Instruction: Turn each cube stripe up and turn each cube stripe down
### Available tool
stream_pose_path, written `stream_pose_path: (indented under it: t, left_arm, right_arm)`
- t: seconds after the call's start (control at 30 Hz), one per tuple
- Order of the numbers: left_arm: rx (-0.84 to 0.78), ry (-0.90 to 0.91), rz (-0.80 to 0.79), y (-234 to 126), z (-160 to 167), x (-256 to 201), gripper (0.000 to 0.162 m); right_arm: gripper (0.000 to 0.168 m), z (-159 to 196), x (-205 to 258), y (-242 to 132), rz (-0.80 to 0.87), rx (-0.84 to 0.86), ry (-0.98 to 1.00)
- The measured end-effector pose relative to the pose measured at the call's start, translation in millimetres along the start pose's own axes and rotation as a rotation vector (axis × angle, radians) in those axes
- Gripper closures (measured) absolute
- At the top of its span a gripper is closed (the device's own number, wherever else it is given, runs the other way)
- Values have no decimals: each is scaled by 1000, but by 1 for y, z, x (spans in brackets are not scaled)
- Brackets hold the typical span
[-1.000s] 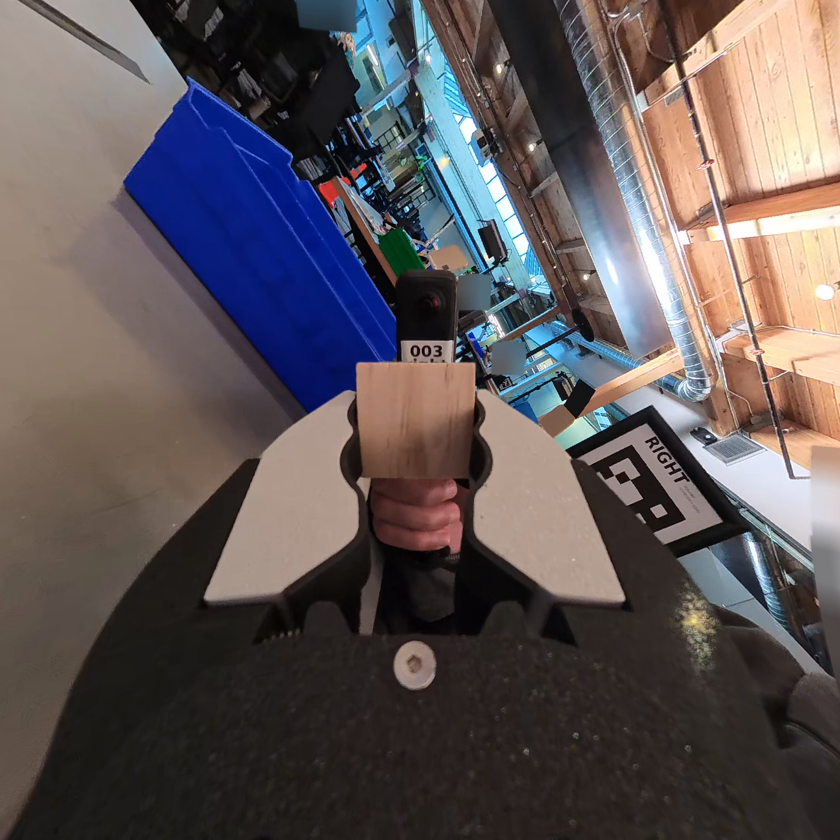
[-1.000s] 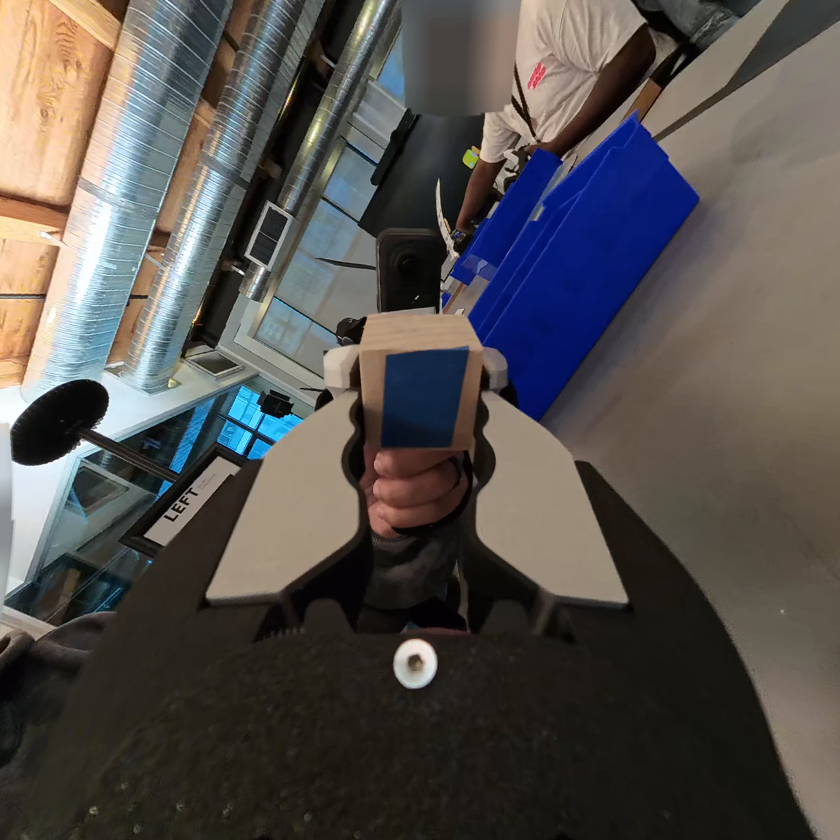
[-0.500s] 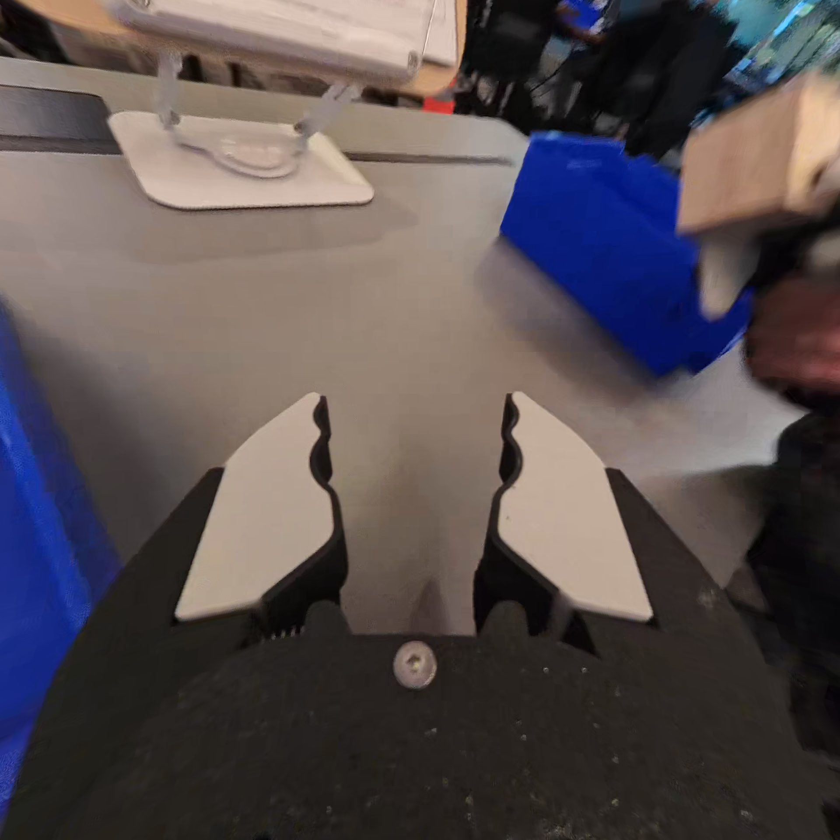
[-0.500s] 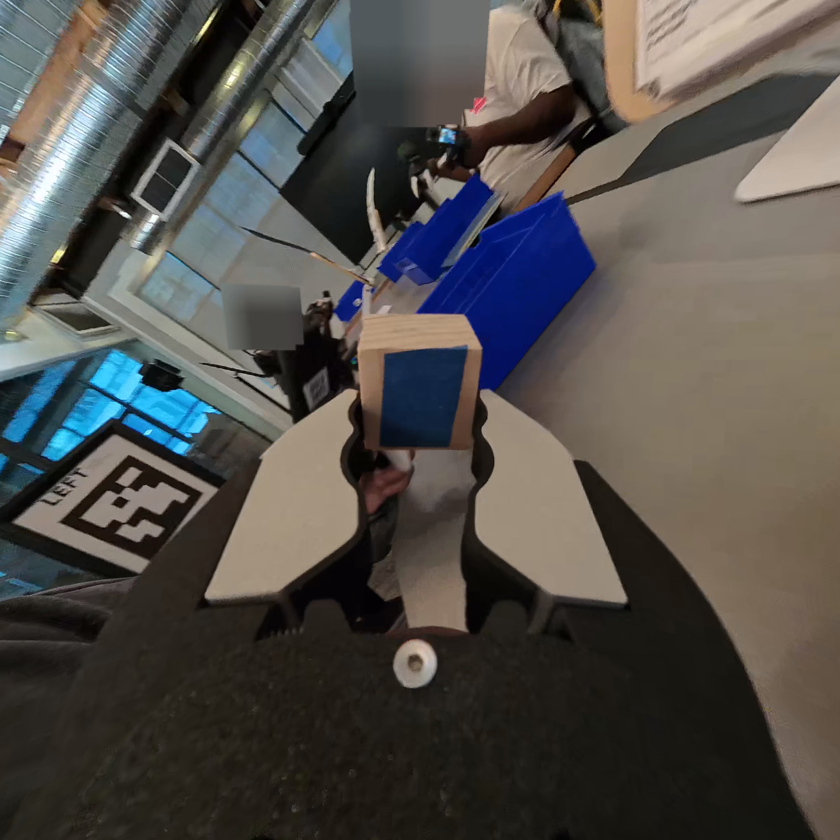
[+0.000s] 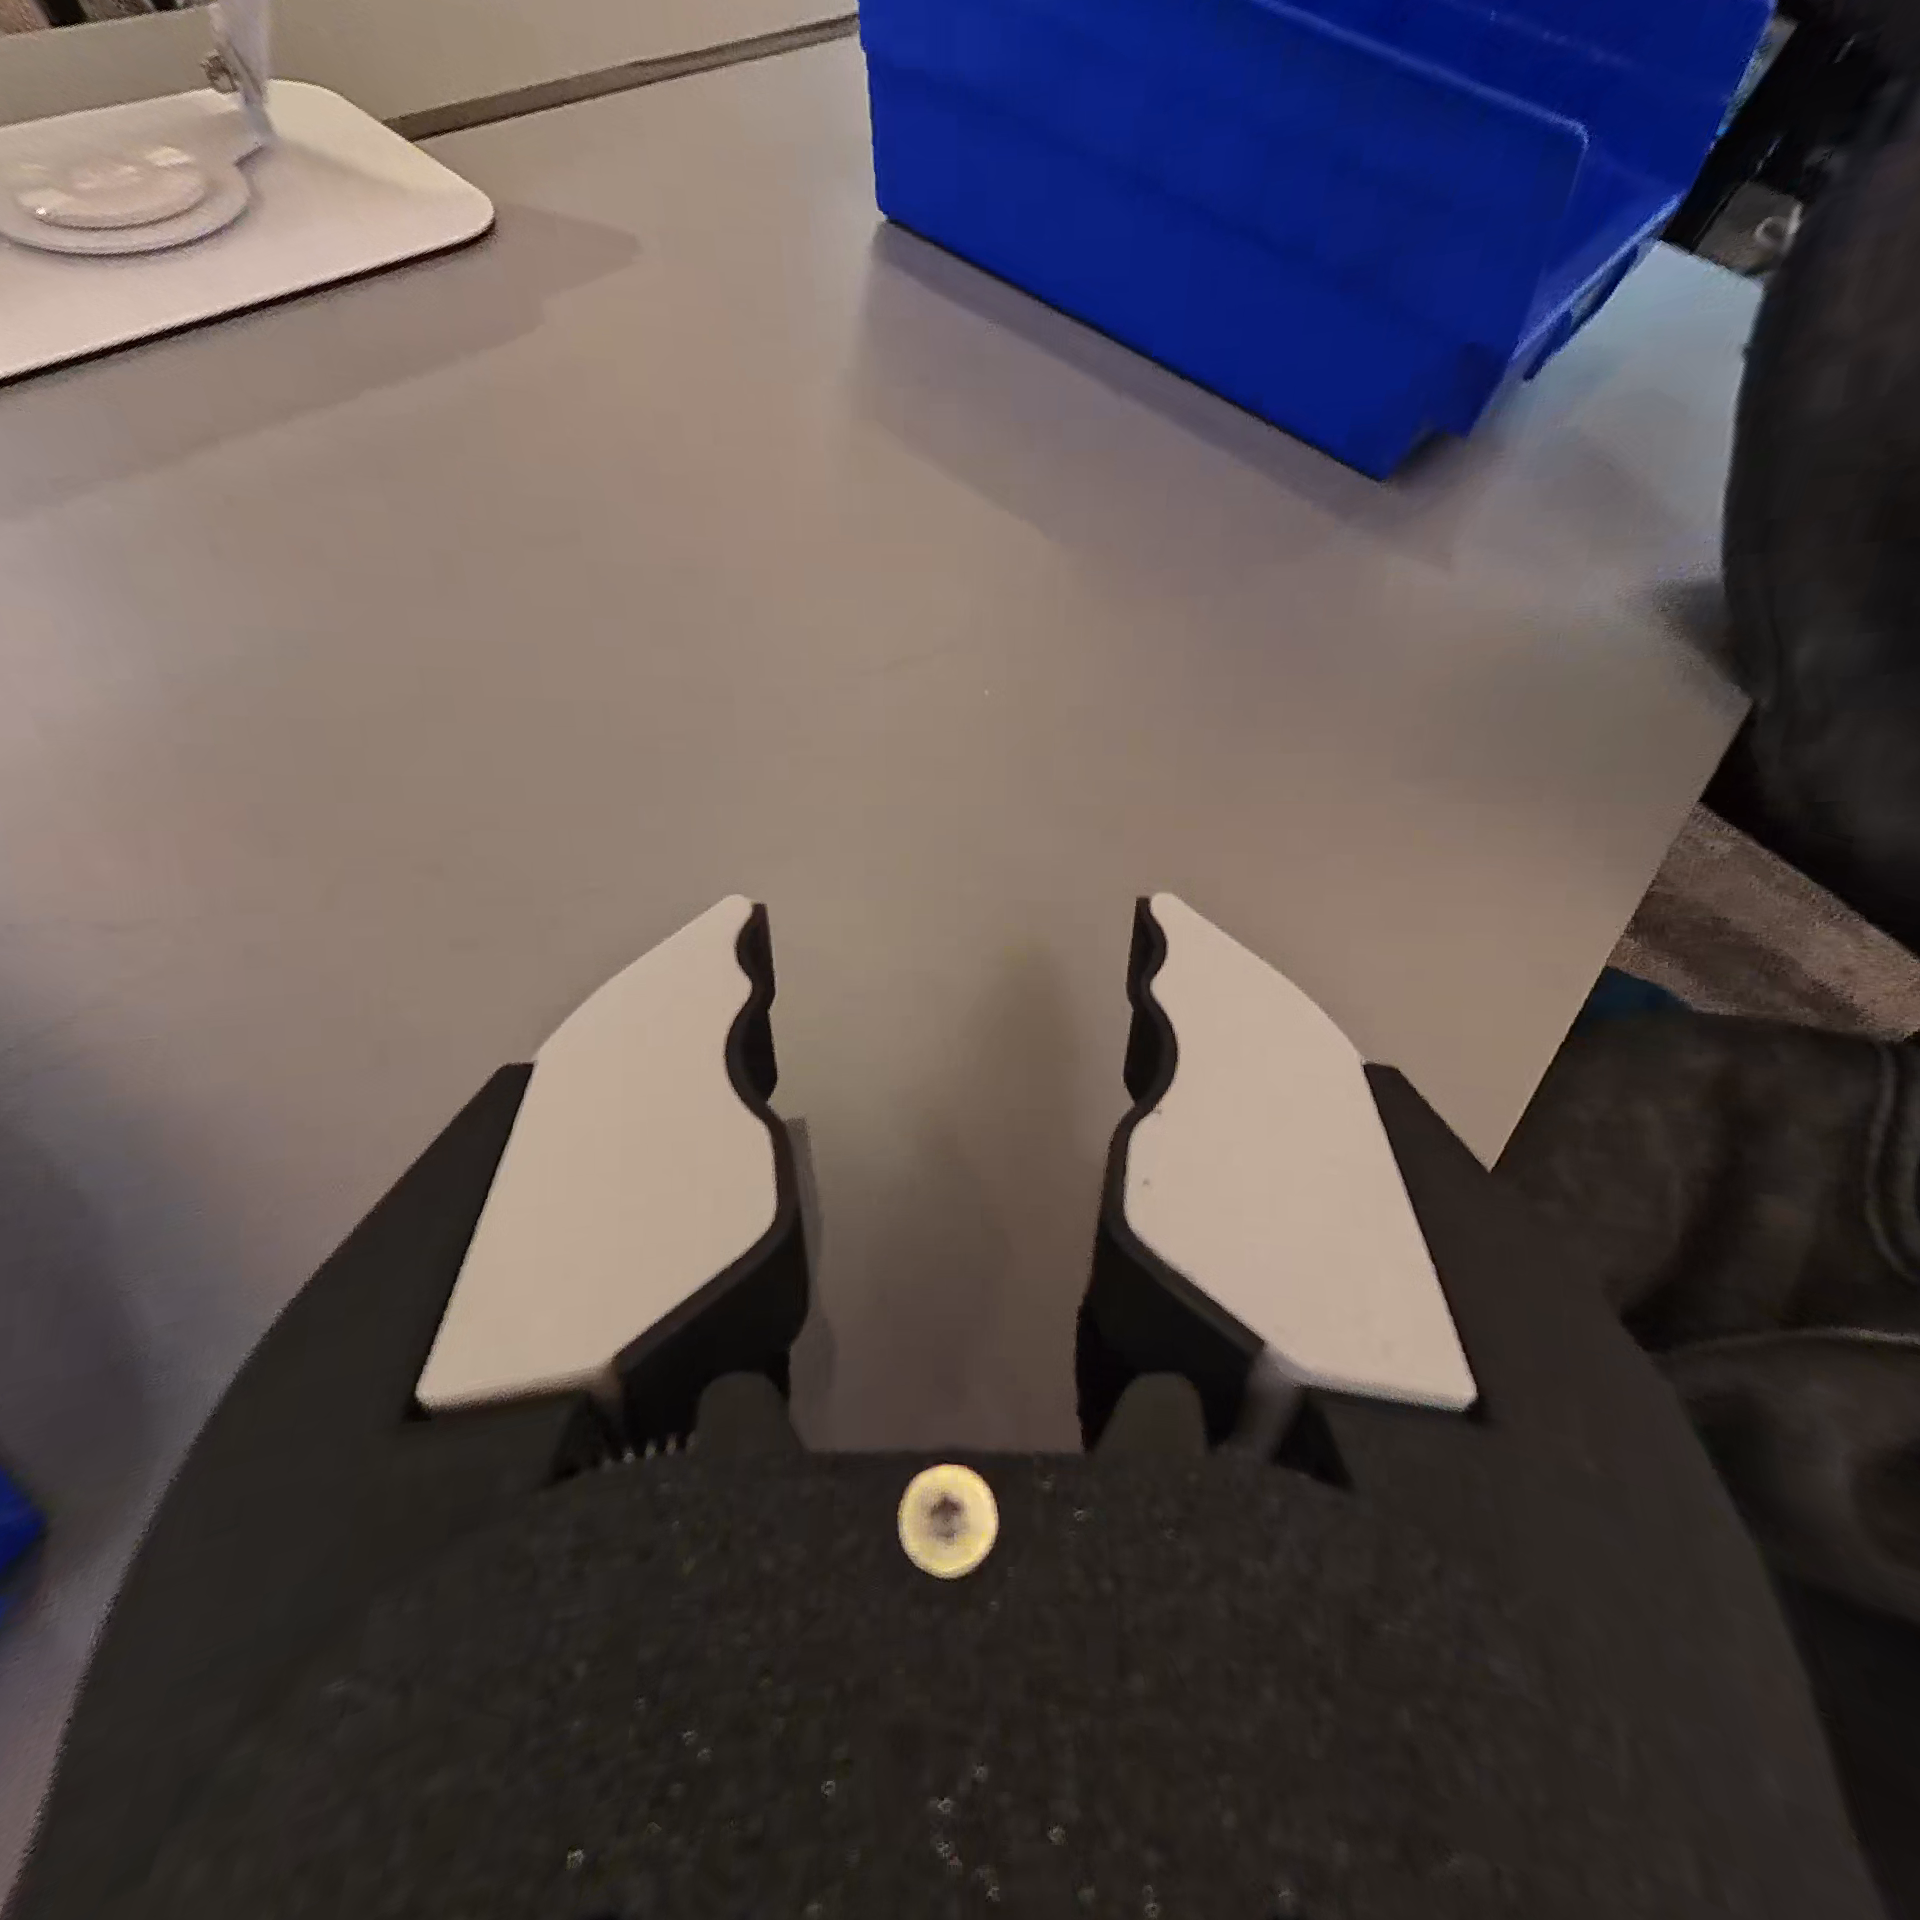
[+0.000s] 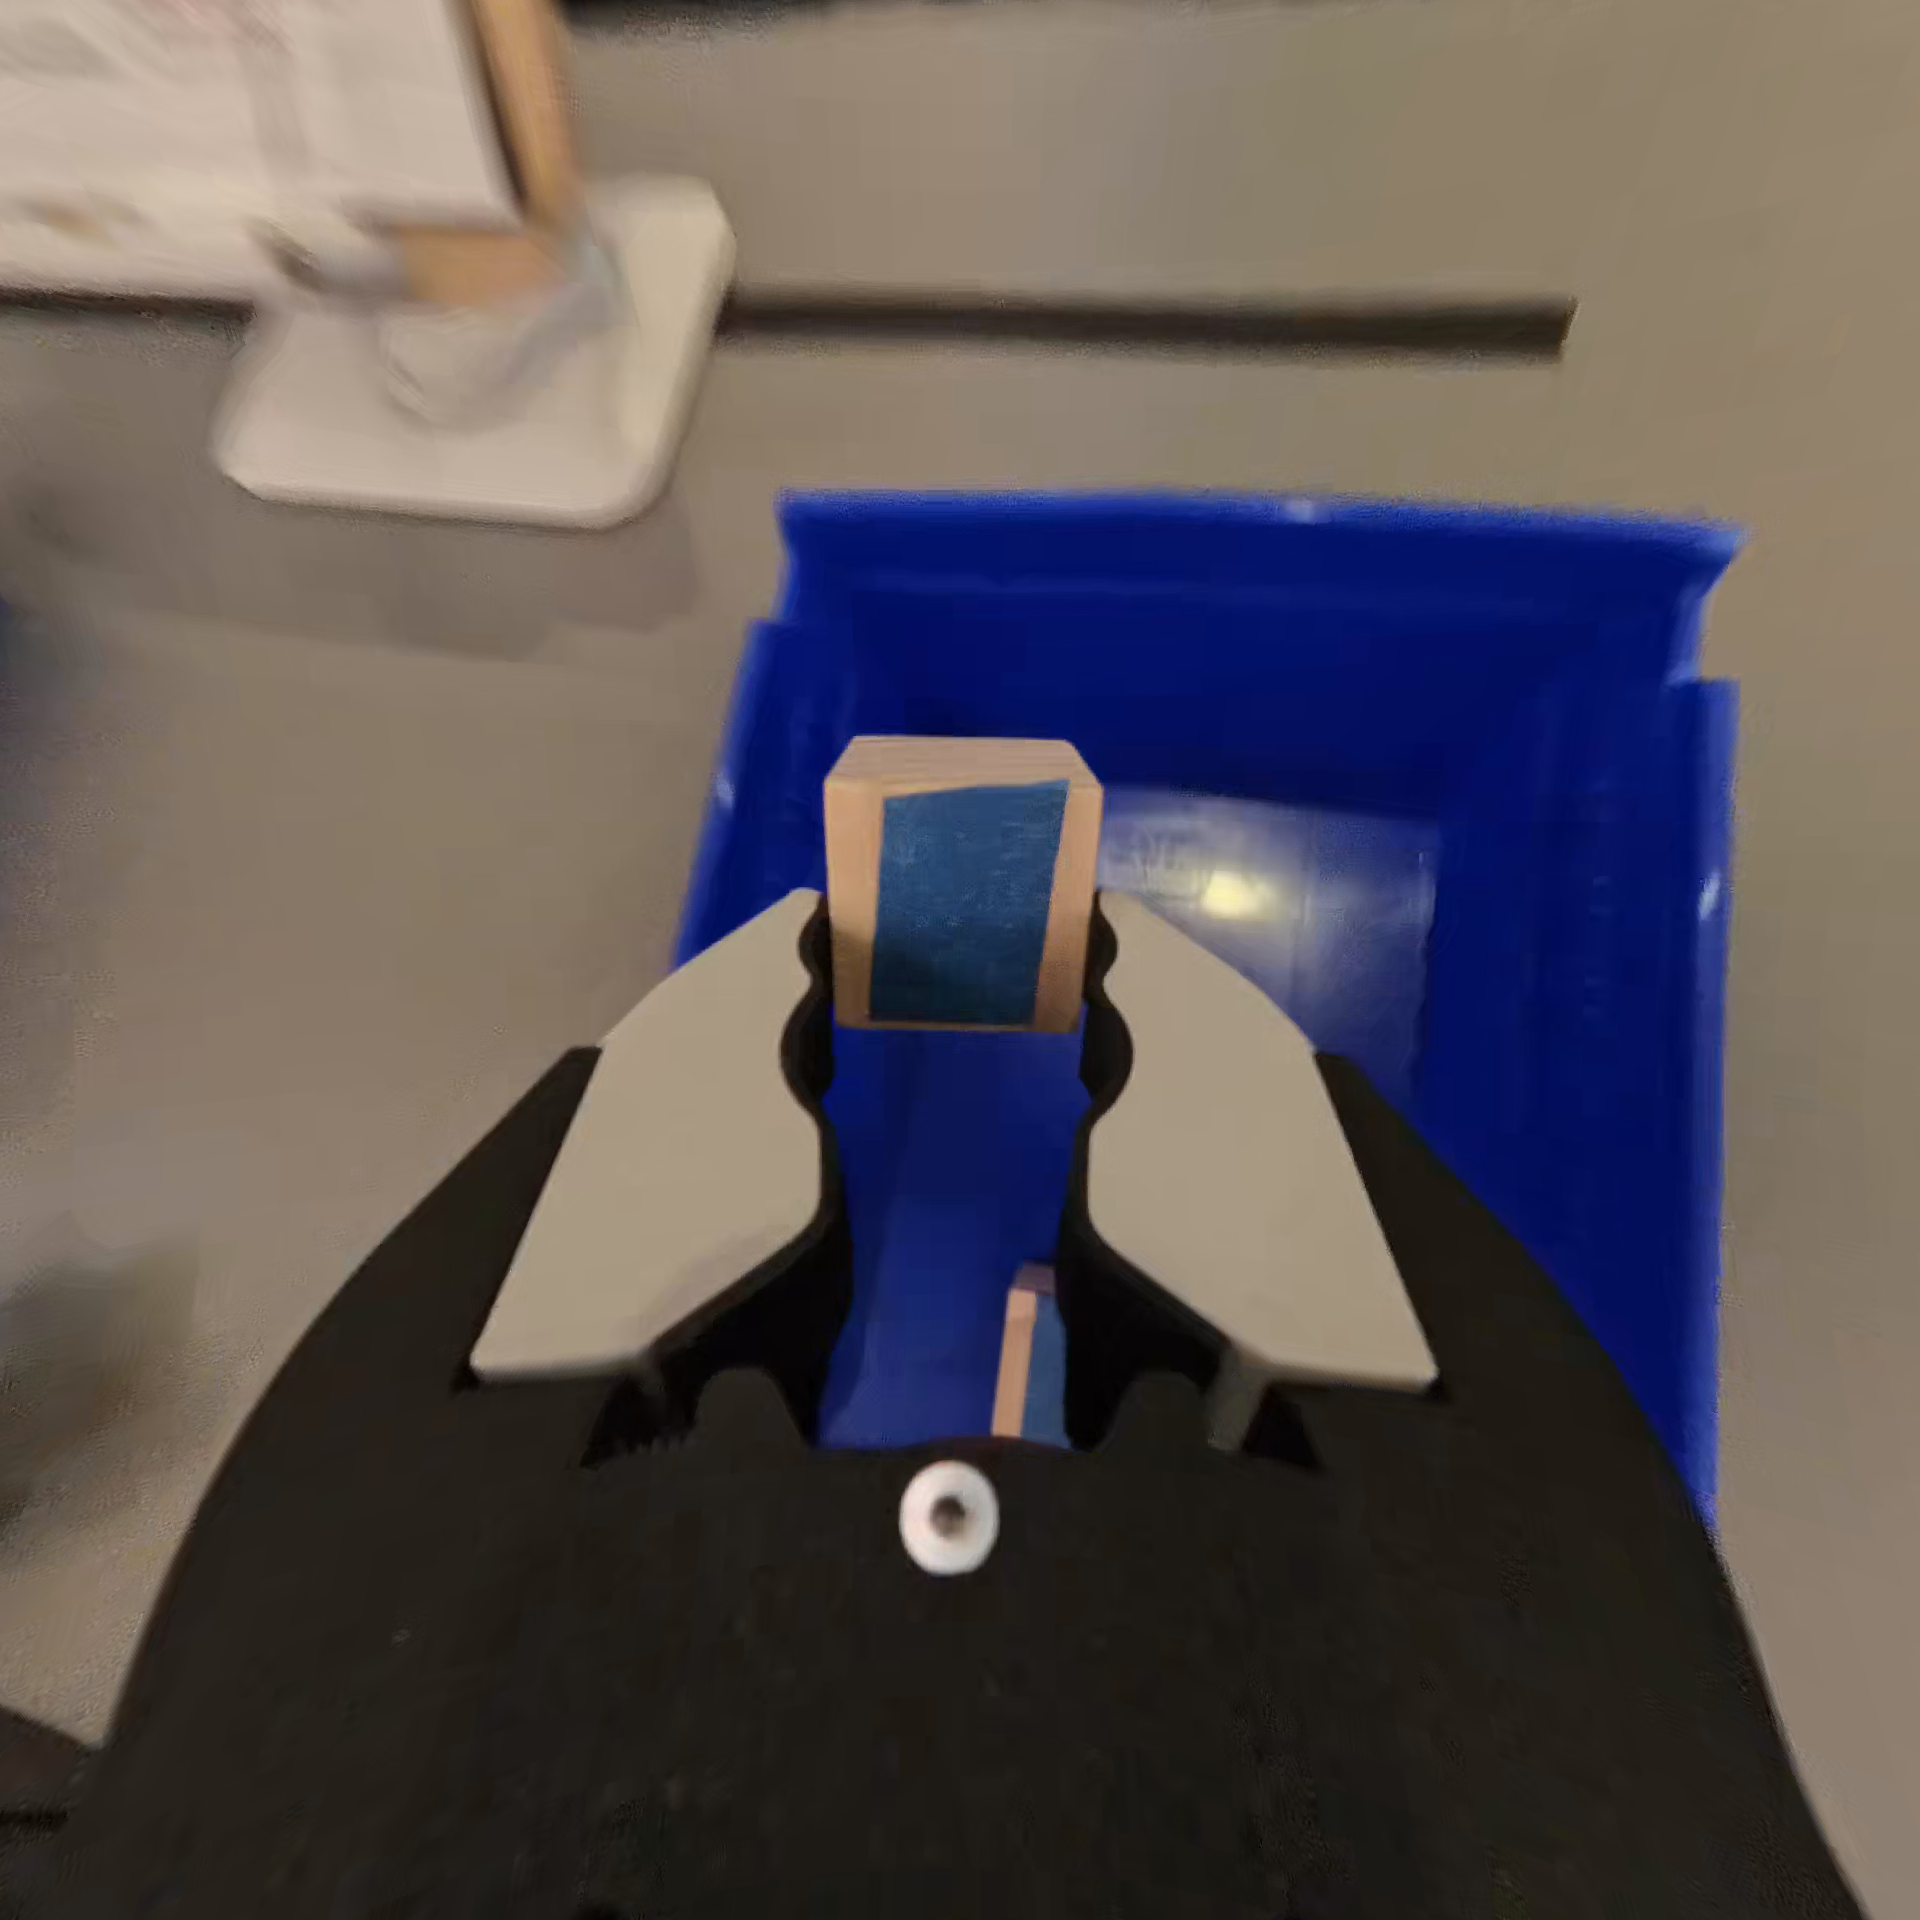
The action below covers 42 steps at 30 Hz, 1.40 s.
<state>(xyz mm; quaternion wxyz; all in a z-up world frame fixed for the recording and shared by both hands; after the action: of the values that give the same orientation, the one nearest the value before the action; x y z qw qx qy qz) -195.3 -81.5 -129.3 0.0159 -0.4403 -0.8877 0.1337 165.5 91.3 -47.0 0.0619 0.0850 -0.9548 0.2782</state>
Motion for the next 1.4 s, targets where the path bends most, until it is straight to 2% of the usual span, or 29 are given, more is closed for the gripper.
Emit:
stream_pose_path:
  t: [0.1, 0.2, 0.33, 0.43, 0.57, 0.63, 0.73, 0.83, 0.93, 1.03, 1.1, 1.2, 1.3, 1.4]
  left_arm:
    - [12, 32, -11, 0, 1, 1, 99]
    - [35, 36, -36, -2, 3, 7, 99]
    - [56, 4, -35, -3, 7, 12, 99]
    - [79, -28, -27, -2, 12, 13, 99]
    - [86, -28, -30, -2, 12, 14, 99]
    - [85, -23, -30, -2, 12, 13, 98]
    - [84, -18, -26, -2, 13, 12, 95]
    - [91, 9, -45, -2, 13, 15, 94]
    - [94, 14, -50, -1, 13, 18, 94]
    - [102, 0, -50, 0, 14, 18, 94]
    - [106, 1, -53, 0, 15, 18, 94]
    - [118, 5, -53, -1, 16, 17, 94]
    - [143, -20, -67, -8, 9, 19, 94]
    - [94, 25, -96, -34, -28, 38, 94]
  right_arm:
    - [123, 27, -18, 49, 67, 252, -6]
    - [123, 40, -18, 75, 89, 369, -51]
    - [123, 51, -12, 91, 111, 480, -91]
    - [123, 61, -15, 100, 140, 537, -115]
    - [122, 66, -16, 107, 131, 515, -95]
    - [101, 65, -14, 104, 99, 509, -107]
    - [91, 42, -17, 74, 120, 388, -119]
    - [109, -1, 17, 17, -15, 52, -36]
    - [110, -22, 90, -40, -287, -339, -81]
    - [111, 11, 175, -82, -615, -564, -80]
    - [109, 53, 211, -88, -732, -579, -35]
    - [109, 106, 237, -78, -753, -578, -72]
    - [108, 123, 248, -64, -729, -509, -160]
    - [109, 129, 255, -66, -777, -472, -145]
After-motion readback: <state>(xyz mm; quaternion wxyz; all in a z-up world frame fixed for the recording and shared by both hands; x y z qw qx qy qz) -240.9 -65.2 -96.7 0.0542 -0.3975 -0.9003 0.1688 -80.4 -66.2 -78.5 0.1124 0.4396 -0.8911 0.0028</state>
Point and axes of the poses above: each gripper's, where its closed fingertips meet, y out along the fingers, z out of its underside, x = y × z across the jaws, the point moved 2 cm from there along -y, back along the fingers, and after that the axes turned 15 degrees about -x, right-handed, at the moved point
